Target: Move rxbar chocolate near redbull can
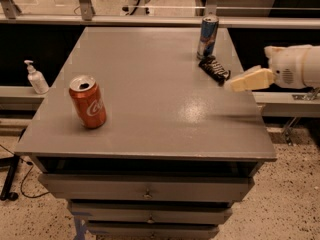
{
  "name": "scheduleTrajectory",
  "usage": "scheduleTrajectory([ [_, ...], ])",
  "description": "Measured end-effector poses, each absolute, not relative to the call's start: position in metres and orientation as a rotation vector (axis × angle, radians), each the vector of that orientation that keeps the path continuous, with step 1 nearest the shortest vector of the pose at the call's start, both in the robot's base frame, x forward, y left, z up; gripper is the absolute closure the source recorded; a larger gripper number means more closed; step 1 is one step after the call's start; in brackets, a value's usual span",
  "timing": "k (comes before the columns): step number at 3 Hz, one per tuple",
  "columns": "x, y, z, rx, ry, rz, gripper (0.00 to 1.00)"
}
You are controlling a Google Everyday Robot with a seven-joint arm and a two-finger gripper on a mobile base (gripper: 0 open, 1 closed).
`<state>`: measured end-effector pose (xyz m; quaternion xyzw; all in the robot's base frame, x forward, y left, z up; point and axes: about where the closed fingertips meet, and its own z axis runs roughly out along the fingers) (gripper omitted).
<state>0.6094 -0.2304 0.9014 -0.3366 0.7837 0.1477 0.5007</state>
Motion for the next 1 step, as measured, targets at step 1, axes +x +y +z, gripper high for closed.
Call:
scheduleTrajectory([
  [1, 0.5472, -0.2675, 0.9202, -0.858, 1.802, 0.418, 0.00],
])
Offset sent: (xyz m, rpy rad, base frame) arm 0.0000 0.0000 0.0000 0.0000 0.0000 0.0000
